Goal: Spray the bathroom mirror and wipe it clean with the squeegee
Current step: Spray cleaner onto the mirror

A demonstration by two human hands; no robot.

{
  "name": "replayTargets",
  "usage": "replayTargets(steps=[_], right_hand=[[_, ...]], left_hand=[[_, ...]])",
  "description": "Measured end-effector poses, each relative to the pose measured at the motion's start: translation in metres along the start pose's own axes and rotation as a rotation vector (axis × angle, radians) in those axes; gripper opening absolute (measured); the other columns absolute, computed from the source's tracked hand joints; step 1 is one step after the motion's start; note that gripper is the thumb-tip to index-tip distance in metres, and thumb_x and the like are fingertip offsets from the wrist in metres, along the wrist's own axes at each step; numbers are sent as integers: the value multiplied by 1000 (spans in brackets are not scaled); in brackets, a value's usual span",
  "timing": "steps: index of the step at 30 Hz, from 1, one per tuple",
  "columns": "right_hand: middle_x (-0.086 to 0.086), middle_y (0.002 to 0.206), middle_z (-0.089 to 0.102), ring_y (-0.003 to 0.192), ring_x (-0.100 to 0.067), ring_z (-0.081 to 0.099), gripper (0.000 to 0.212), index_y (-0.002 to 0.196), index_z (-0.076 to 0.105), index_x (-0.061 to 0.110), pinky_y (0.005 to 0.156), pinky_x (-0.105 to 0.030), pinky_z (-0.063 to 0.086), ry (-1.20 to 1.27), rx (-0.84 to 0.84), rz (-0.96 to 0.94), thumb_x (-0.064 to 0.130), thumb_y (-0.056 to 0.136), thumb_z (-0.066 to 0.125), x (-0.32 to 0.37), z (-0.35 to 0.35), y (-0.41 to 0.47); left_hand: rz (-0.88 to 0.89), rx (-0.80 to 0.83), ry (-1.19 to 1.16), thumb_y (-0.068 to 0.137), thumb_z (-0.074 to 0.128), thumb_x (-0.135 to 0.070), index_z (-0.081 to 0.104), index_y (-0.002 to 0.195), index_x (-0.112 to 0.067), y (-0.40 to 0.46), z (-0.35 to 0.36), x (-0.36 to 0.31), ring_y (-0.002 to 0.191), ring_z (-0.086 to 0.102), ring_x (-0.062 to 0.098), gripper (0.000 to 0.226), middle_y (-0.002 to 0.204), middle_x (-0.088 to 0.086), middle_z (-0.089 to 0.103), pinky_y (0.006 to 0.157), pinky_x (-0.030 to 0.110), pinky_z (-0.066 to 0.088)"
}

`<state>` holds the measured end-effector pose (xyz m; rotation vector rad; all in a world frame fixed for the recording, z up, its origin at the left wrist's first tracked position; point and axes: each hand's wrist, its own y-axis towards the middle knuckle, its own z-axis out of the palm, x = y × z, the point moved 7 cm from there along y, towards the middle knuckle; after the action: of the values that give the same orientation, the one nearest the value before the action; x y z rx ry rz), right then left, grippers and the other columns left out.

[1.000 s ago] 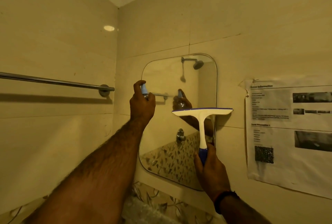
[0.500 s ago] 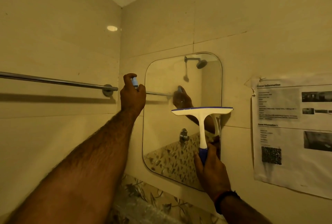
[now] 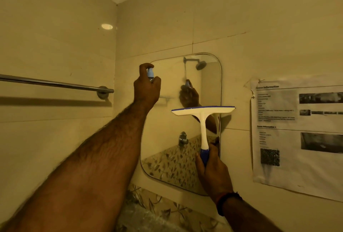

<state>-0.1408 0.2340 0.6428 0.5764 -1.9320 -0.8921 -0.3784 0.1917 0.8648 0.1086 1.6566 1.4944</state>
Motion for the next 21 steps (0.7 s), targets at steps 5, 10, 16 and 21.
replayTargets(steps=[5, 10, 16, 21], right_hand=[[10, 87, 54, 69, -7, 52, 55, 138, 28, 28, 61, -23, 47, -1, -13, 21, 50, 90, 46, -8, -13, -4], [3, 90, 60, 70, -12, 57, 48, 131, 33, 25, 56, -21, 46, -17, -33, 48, 48, 91, 47, -17, -30, -12], [4, 85, 57, 66, -10, 55, 42, 126, 32, 25, 52, -21, 43, -45, -57, 63, 45, 92, 47, -27, -46, -25], [1, 90, 58, 71, -17, 58, 44, 127, 32, 25, 59, -31, 52, -59, -30, 83, 47, 91, 46, -29, -48, -39]], left_hand=[[33, 50, -70, 93, 56, -17, 42, 129, -34, -18, 34, -27, 63, 59, 19, 42, 80, -2, 55, 54, 36, 56], [56, 129, -43, 94, 54, -16, 43, 126, -30, -41, 50, -34, 59, 55, 14, 37, 76, -4, 53, 54, 36, 55], [35, 177, 13, 95, 53, -18, 39, 131, -34, -86, 50, -5, 60, 57, 17, 42, 76, 2, 58, 49, 32, 49], [-67, 133, 66, 95, 56, -20, 39, 131, -30, -141, 38, 40, 57, 55, 8, 41, 79, 0, 60, 42, 12, 39]])
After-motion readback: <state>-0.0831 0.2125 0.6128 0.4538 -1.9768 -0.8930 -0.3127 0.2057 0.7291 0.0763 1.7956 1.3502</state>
